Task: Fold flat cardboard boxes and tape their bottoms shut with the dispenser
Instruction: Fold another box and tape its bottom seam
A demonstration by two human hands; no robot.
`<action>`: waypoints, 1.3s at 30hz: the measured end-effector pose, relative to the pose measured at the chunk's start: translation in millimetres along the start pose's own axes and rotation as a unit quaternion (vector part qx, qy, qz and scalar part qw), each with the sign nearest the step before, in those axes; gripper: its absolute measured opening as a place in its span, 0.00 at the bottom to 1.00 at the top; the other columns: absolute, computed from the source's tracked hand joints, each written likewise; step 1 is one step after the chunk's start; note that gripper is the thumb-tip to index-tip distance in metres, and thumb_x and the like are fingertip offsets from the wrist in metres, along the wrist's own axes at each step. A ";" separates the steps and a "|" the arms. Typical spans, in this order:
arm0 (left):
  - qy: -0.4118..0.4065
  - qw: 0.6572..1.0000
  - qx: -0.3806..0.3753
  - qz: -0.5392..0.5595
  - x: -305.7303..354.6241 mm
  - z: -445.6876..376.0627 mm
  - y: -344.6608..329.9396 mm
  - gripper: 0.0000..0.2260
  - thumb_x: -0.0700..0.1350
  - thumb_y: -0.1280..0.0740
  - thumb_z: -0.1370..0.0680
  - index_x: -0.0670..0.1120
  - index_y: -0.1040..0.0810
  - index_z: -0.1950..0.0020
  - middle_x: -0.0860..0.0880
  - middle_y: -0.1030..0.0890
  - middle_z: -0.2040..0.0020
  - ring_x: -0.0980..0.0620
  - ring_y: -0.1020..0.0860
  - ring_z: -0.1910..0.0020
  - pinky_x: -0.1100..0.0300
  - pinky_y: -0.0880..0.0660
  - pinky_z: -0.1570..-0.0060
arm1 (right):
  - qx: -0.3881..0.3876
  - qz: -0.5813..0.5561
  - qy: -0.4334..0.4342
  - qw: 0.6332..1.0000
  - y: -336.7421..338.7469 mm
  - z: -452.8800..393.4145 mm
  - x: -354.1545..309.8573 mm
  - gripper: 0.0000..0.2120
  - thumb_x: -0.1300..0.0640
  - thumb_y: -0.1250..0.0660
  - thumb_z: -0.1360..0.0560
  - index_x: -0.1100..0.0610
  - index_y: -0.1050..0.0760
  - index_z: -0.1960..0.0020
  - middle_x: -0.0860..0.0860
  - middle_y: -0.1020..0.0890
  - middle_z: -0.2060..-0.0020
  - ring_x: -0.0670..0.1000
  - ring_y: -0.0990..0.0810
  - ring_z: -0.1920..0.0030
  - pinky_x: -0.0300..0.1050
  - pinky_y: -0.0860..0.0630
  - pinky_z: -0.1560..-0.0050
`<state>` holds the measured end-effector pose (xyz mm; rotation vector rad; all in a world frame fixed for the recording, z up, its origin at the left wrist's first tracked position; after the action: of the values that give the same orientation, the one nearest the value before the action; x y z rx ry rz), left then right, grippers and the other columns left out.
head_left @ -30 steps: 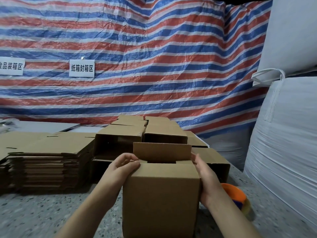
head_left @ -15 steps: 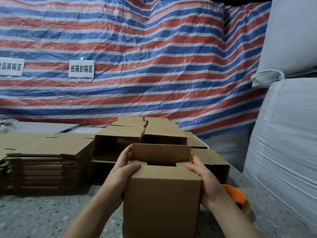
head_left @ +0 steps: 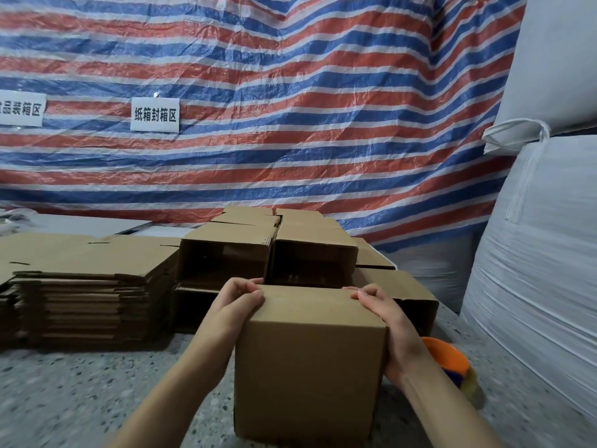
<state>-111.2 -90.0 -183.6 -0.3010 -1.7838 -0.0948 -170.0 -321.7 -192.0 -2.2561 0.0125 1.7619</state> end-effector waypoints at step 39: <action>-0.195 0.742 -0.247 -0.592 39.9 3.2 -70.2 0.40 0.76 0.60 0.32 0.61 0.37 0.24 0.60 0.33 0.25 0.57 0.34 0.27 0.54 0.34 0.32 | 0.090 0.775 -0.101 0.618 103.3 2.8 27.2 0.22 0.28 0.37 0.26 0.47 0.33 0.56 0.42 0.26 0.64 0.41 0.26 0.64 0.38 0.35 0.71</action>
<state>-140.1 -150.8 -138.9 0.5486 -2.0755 -1.5298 -183.8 -415.9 -240.4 -1.6140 2.5856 2.2423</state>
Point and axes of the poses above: each hand's wrist, its own z-axis away from the middle knuckle, its own y-axis out of the back of the hand, x = y × z, the point moved 4 cm from there along -z, towards the middle knuckle
